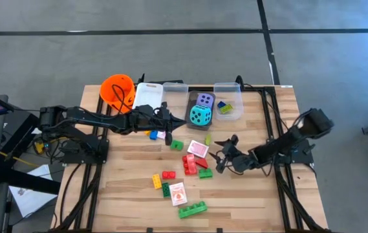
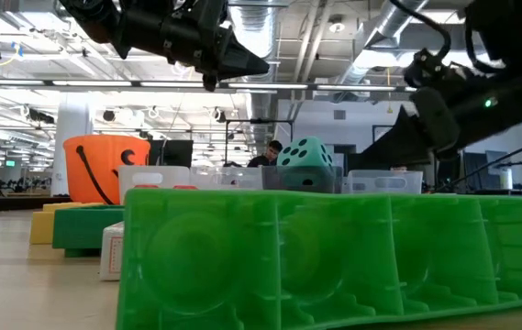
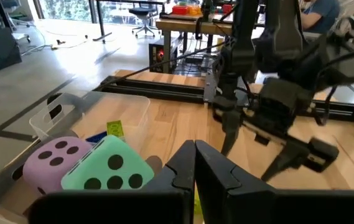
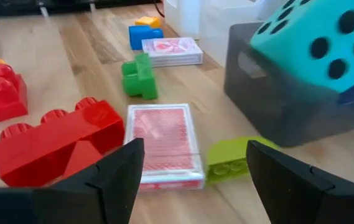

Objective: Pick & Place Toys
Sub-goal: Put the small yellow game piece into the right transparent bin

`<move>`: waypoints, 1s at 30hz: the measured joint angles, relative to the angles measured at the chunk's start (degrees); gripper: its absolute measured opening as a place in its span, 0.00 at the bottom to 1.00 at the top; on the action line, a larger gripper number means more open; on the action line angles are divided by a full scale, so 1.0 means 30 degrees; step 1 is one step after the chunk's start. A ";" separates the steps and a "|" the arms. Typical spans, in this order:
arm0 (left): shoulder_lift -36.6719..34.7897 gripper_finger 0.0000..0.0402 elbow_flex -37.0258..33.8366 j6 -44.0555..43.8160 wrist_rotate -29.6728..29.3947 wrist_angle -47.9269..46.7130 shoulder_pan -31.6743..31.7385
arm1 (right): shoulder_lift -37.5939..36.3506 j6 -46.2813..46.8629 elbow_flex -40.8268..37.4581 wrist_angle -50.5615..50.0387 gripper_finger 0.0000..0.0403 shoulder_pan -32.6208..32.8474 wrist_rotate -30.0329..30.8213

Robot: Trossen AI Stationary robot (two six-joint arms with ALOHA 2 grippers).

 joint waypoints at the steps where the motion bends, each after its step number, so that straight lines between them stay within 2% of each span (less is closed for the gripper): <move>1: 0.0000 0.00 0.0000 -0.0015 0.0000 -0.0065 0.0003 | 0.0566 -0.0053 0.0000 0.0661 0.69 0.0016 0.0000; 4: 0.0000 0.00 0.0000 -0.0022 0.0081 -0.0979 -0.0090 | 0.1918 -0.0095 -0.0007 0.2308 0.69 0.0036 -0.0007; 7: 0.0000 0.00 0.0000 -0.0275 0.0489 -0.3391 -0.0334 | 0.2526 -0.0162 -0.0007 0.3018 0.69 0.0029 -0.0054; 13: 0.0000 0.00 0.0000 -0.1557 0.0868 -0.8690 -0.1375 | 0.2462 -0.0695 -0.0003 0.3097 0.69 0.0015 -0.0481; 16: 0.0000 0.02 0.0000 -0.1502 0.0925 -1.0111 -0.1950 | 0.2449 -0.0935 0.0000 0.3083 0.69 0.0015 -0.0483; 18: 0.0000 0.04 0.0000 -0.1492 0.1683 -1.0721 -0.2294 | 0.2449 -0.1178 0.0000 0.3096 0.69 -0.0021 -0.0470; 24: 0.0000 0.19 0.0000 -0.1488 0.6290 -1.0914 -0.3199 | 0.2449 -0.1936 0.0000 0.3004 0.69 -0.0425 -0.0490; 28: 0.0000 0.33 0.0000 -0.1370 0.7016 -1.0940 -0.3824 | 0.2449 -0.1603 0.0000 0.2648 0.69 -0.0484 -0.0493; 30: 0.0000 0.41 0.0000 -0.0319 0.7016 -1.0950 -0.4101 | 0.2449 -0.0803 0.0000 0.2320 0.69 -0.0325 -0.0503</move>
